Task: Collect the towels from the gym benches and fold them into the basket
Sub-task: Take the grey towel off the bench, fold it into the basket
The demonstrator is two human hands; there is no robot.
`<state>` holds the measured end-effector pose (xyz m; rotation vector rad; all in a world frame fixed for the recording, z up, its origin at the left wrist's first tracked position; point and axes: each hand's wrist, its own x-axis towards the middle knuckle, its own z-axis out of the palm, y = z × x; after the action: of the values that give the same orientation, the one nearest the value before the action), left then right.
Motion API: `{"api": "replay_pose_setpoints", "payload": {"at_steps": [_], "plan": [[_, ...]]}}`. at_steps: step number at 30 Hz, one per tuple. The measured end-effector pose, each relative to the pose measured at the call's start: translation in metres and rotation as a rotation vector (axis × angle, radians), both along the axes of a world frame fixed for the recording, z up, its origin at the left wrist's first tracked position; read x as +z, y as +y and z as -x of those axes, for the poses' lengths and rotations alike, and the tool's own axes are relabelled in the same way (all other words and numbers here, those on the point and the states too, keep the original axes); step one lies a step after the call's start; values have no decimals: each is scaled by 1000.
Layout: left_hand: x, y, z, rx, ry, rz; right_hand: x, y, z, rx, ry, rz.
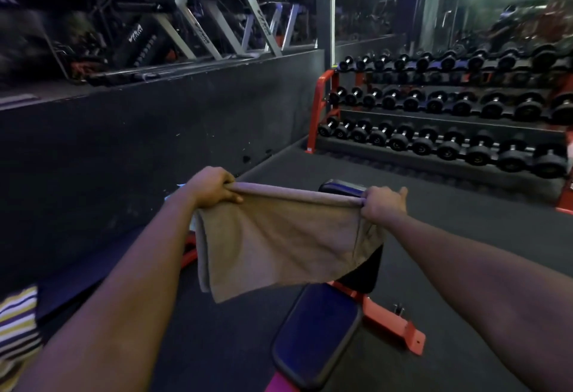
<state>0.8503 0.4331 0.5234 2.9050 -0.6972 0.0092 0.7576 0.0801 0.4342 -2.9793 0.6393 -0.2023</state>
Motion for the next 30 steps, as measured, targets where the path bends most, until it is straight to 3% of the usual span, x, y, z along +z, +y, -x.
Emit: {"api": "replay_pose_setpoints", "payload": {"at_steps": [4, 8, 14, 16, 19, 22, 26, 30], "plan": [[-5, 26, -12, 98, -74, 143, -2, -2, -7, -90, -25, -124], [-21, 47, -20, 248, -142, 341, -8, -10, -13, -245, -80, -393], [-41, 48, -22, 453, -350, 767, 1, 8, -18, -285, -536, -819], [-38, 40, -26, 600, -298, 791, 8, 15, -25, -336, -566, -851], [-32, 25, -33, 828, -88, 610, 20, 30, -35, -422, -449, -856], [-30, 5, -32, 752, 7, 453, 30, 55, -39, -294, -252, -907], [-23, -40, -16, 451, 109, 242, 32, 89, -50, -12, -199, -998], [-26, -73, -3, 237, 97, 472, 30, 115, -62, 350, -110, -977]]}}
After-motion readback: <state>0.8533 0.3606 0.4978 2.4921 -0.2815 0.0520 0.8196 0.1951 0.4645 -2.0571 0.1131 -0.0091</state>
